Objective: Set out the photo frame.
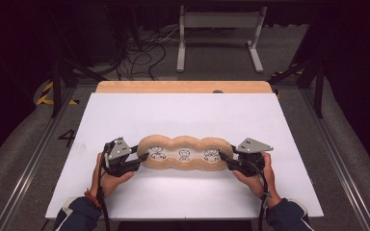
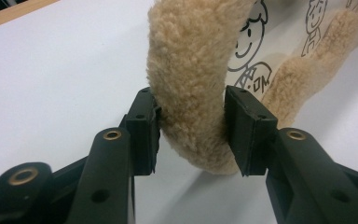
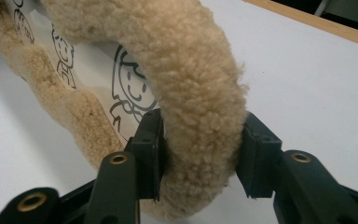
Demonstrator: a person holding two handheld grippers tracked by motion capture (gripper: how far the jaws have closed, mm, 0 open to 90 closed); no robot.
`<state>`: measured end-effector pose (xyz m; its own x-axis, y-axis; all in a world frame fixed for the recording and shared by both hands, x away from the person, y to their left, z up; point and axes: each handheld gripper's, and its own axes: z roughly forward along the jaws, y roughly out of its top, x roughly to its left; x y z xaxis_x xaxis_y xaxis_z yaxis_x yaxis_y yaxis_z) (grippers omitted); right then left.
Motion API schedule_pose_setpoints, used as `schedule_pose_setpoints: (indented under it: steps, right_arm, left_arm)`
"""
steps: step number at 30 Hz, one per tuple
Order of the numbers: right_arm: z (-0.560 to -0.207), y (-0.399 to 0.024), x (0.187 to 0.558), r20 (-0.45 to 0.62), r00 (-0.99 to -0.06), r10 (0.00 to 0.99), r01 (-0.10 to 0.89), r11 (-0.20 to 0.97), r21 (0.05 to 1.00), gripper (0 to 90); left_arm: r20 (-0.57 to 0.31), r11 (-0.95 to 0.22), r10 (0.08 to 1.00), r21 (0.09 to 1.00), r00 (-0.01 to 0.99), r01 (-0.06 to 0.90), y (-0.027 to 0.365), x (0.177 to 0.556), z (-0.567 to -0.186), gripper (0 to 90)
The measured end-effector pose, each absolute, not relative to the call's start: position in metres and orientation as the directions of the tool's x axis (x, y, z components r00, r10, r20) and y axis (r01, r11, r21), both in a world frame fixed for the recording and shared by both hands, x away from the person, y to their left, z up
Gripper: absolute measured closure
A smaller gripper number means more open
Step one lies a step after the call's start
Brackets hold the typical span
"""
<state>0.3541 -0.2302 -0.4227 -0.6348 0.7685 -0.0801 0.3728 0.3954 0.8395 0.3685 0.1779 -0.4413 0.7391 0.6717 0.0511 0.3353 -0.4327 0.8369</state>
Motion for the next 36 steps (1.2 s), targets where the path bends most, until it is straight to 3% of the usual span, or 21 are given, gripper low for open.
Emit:
schedule_pose_setpoints:
  steps: [11, 28, 36]
  right_arm:
    - [-0.425, -0.2231, 0.3576, -0.097, -0.635, 0.767, 0.368, 0.41, 0.835, 50.2]
    - [-0.4251, -0.2281, 0.3616, -0.087, -0.654, 0.751, 0.368, 0.417, 0.831, 51.0]
    - [-0.4269, -0.228, 0.3632, -0.093, -0.652, 0.752, 0.379, 0.43, 0.819, 44.1]
  left_arm:
    - [0.05, -0.439, 0.662, 0.835, 0.747, 0.333, 0.1768, 0.3701, -0.4427, 59.5]
    - [0.055, -0.438, 0.662, 0.838, 0.747, 0.327, 0.1746, 0.3708, -0.444, 58.5]
    - [0.05, -0.428, 0.661, 0.845, 0.749, 0.322, 0.1753, 0.3706, -0.443, 55.4]
